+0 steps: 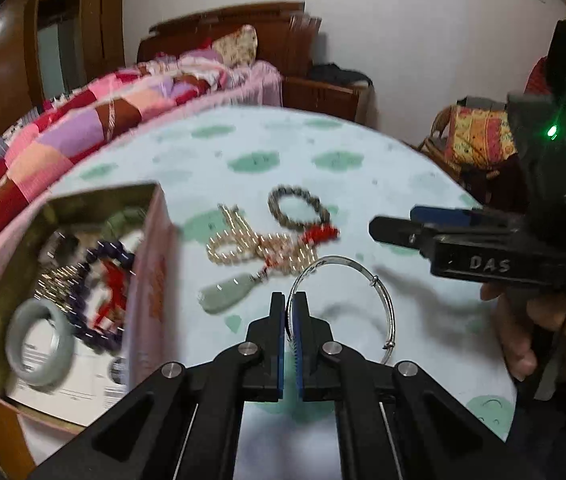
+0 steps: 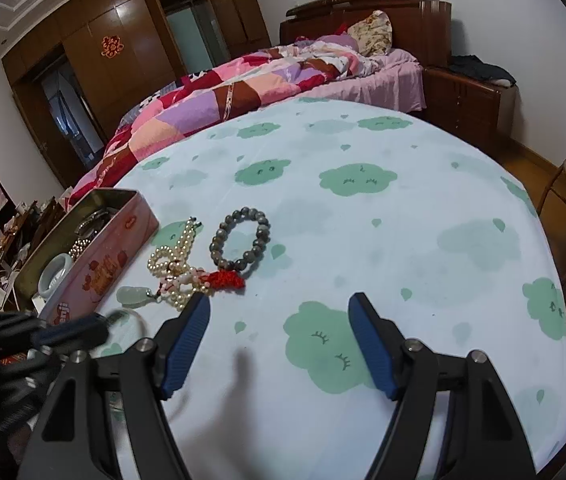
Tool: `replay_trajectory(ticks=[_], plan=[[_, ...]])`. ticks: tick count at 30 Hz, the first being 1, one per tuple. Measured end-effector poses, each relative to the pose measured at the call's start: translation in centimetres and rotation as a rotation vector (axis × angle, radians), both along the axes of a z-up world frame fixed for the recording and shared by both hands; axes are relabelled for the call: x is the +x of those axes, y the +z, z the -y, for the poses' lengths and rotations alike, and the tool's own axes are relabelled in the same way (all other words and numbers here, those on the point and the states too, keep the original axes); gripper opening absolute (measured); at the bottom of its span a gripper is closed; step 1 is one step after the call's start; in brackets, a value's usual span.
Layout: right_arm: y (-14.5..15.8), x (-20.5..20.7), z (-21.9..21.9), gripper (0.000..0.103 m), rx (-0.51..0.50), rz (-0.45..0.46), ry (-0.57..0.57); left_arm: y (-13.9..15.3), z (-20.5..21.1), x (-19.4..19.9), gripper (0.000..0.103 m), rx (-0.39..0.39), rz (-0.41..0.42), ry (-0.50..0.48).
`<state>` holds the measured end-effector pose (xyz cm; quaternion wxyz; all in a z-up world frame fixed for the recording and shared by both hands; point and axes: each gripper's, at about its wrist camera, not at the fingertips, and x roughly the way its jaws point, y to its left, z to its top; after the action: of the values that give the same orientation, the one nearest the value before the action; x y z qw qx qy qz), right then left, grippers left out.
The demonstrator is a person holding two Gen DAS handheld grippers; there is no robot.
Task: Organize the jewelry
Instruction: 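Grasp the silver open bangle with the left gripper while the right grasps the pearl strand with jade pendant, then carry the silver bangle and pearl pendant strand over the tin with both grippers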
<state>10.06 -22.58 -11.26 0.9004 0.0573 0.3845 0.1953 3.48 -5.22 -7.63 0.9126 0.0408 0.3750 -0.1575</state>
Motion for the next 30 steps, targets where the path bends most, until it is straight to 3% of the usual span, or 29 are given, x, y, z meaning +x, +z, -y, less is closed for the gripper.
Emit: replay_trajectory(ticks=[2, 7, 16, 23, 24, 25, 27, 30], plan=[[0.2, -0.1, -0.1, 0.073, -0.023, 0.008, -0.021, 0.5, -0.5, -0.3, 0.002, 0.014, 0.024, 0.017], [0.5, 0.3, -2.5, 0.046, -0.090, 0.008, 0.074, 1.5, -2.3, -0.6, 0.002, 0.013, 0.054, 0.071], [0.7, 1.6, -8.2, 0.046, -0.164, 0.016, 0.253, 2.6, -4.7, -0.4, 0.002, -0.023, 0.079, 0.127], [-0.7, 2.3, -10.1, 0.046, -0.204, -0.030, 0.301, 3.0, -6.8, -0.1, 0.002, -0.042, 0.086, 0.174], [-0.8, 2.3, -10.2, 0.043, -0.218, -0.025, 0.304, 3.0, -6.9, -0.1, 0.002, -0.044, 0.086, 0.178], [-0.8, 2.2, -10.3, 0.029, -0.235, -0.021, 0.300, 3.1, -7.0, -0.1, 0.002, -0.045, 0.087, 0.180], [-0.5, 2.1, -9.9, 0.013, -0.228, -0.020, 0.293, 3.1, -7.3, -0.1, 0.002, -0.048, 0.088, 0.186], [0.0, 1.7, -8.9, 0.010, -0.183, -0.016, 0.280, 3.2, -7.6, -0.1, 0.002, -0.051, 0.090, 0.189]])
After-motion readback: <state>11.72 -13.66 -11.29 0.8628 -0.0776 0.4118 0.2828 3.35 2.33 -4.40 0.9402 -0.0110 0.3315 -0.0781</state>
